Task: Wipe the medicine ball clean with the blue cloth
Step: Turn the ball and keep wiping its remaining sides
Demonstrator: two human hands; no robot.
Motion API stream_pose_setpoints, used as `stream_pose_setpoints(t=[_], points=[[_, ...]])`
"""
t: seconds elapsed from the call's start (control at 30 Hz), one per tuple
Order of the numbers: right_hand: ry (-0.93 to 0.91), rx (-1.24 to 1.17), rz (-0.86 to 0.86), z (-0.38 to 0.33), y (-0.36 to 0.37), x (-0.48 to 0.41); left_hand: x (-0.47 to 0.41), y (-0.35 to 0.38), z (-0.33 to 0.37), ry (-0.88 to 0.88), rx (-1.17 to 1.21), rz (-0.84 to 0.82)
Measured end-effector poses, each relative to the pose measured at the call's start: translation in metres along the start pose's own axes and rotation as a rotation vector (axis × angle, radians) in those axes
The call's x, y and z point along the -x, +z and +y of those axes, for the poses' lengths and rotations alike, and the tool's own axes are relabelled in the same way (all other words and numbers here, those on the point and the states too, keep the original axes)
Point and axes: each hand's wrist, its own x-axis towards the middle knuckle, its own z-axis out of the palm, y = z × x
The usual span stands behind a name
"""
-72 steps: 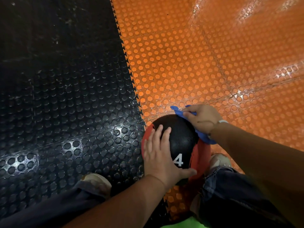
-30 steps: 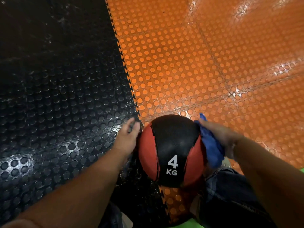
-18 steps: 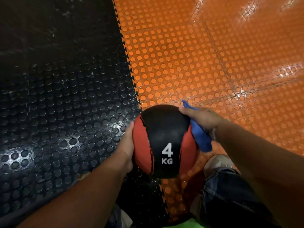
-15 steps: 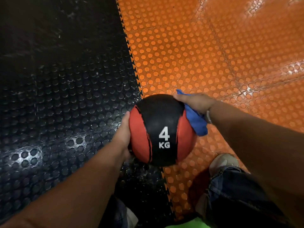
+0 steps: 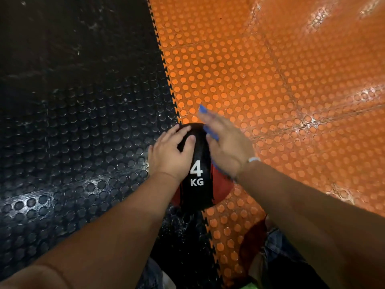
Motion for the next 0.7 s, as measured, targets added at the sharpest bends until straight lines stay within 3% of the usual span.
stream_pose_setpoints(t=[0.07,0.1,0.17,0.23,0.27,0.43,0.5,0.6,0.67,0.7], points=[[-0.184,0.157,0.039,0.002,0.010,0.018,-0.010,-0.003,-0.002,-0.077,0.041,0.000],[-0.178,0.146,0.112,0.011,0.016,0.023,-0.013,-0.004,-0.003,-0.108,0.066,-0.002],[0.131,-0.059,0.202,0.026,0.012,0.023,-0.016,-0.004,-0.001,-0.125,0.079,-0.007],[0.489,-0.225,0.158,0.037,0.006,0.017,-0.016,-0.003,0.001,-0.151,0.044,-0.015],[0.499,-0.189,0.125,0.037,0.004,0.014,-0.014,-0.002,0.002,-0.167,0.018,-0.018],[-0.057,0.163,0.124,-0.006,0.003,0.029,-0.013,-0.006,0.003,-0.216,-0.016,-0.013],[-0.025,0.189,0.110,0.014,0.012,0.038,-0.010,-0.006,0.003,-0.206,-0.027,-0.027],[0.267,0.024,0.081,0.034,0.006,0.038,-0.006,-0.004,0.009,-0.177,-0.047,-0.036],[0.206,0.052,0.111,0.026,0.001,0.039,-0.003,-0.003,0.013,-0.179,-0.055,-0.029],[0.057,0.113,0.134,0.015,-0.003,0.040,-0.003,-0.003,0.015,-0.180,-0.061,-0.027]])
